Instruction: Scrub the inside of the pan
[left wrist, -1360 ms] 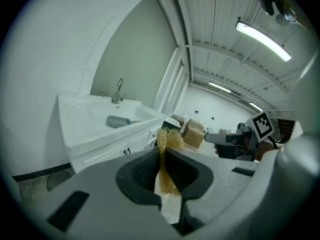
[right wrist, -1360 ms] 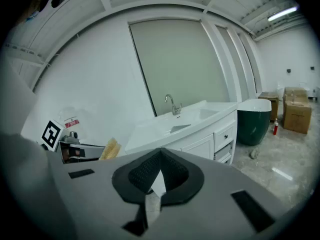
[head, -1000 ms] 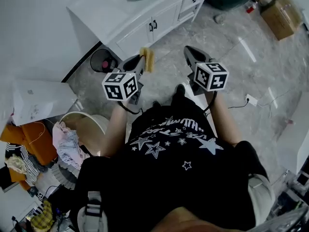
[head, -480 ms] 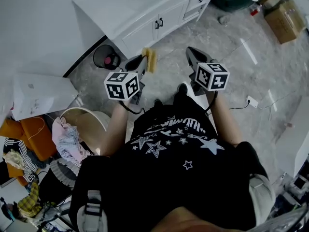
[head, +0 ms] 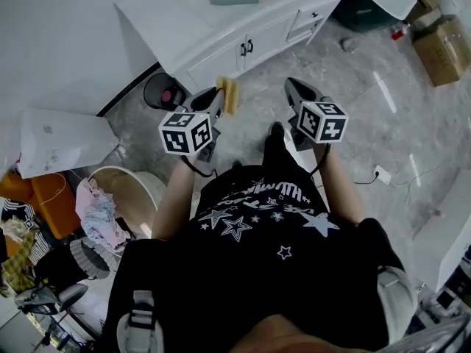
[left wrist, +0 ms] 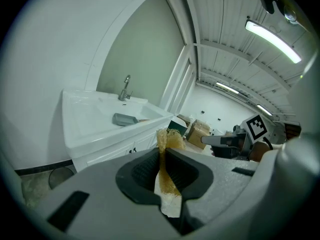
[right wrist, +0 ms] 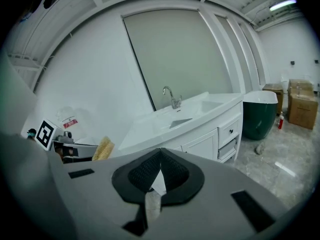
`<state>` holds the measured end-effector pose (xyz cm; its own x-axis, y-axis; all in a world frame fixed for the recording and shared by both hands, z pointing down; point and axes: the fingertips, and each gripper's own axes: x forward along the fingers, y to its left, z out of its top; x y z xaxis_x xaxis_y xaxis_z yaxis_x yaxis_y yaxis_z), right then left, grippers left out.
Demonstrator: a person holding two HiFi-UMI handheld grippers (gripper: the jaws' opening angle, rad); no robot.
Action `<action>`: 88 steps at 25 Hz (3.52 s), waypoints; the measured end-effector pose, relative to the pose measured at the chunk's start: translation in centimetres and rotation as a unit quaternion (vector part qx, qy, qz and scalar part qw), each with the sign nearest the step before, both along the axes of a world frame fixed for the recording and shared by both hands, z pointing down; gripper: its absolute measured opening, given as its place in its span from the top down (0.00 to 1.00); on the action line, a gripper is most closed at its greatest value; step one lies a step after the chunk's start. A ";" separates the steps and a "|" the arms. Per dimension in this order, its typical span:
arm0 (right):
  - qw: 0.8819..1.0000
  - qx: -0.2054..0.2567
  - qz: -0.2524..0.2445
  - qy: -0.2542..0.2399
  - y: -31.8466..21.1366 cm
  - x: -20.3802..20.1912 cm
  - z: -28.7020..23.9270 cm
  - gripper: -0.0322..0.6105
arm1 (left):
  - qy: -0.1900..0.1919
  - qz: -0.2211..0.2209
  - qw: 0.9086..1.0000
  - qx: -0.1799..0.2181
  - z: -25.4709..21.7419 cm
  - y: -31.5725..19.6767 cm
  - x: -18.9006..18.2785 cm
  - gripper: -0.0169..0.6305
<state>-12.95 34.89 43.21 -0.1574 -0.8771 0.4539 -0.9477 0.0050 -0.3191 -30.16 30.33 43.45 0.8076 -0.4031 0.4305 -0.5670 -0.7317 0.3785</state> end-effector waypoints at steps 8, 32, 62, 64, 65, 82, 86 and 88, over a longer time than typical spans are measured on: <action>1.000 0.007 -0.021 -0.009 -7.7 8.9 -0.4 0.94 | -0.012 -0.048 0.999 0.009 -0.9 -7.5 6.6 0.91; 0.996 -0.007 -0.053 -0.069 -16.6 22.2 2.1 0.94 | -0.023 -0.116 0.993 -0.021 -1.0 -16.5 18.1 0.91; 0.998 -0.061 -0.016 -0.029 -42.4 28.6 3.3 0.94 | -0.019 -0.083 0.993 -0.083 5.5 -44.3 23.5 0.91; 0.997 -0.072 -0.023 -0.023 -43.4 28.4 3.7 0.94 | -0.021 -0.076 0.993 -0.089 6.1 -44.9 23.7 0.91; 0.997 -0.076 -0.025 -0.020 -43.8 28.3 3.9 0.94 | -0.022 -0.073 0.993 -0.092 6.3 -45.1 23.8 0.91; 0.955 -0.143 -0.218 0.139 -49.1 29.6 8.4 0.69 | -0.065 -0.089 0.985 -0.130 9.8 -46.5 26.3 0.91; 0.925 -0.166 -0.299 0.168 -50.1 29.5 10.0 0.66 | -0.083 -0.106 0.980 -0.146 10.7 -46.6 27.3 0.91; 0.908 -0.179 -0.336 0.177 -50.6 29.2 11.0 0.65 | -0.092 -0.116 0.978 -0.150 11.2 -46.9 27.6 0.91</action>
<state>16.29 -15.67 54.19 -0.3897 -0.4239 0.8176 -0.8130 0.5753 -0.0893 -2.59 -16.58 54.69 0.6075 -0.3991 0.6867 -0.7829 -0.4467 0.4330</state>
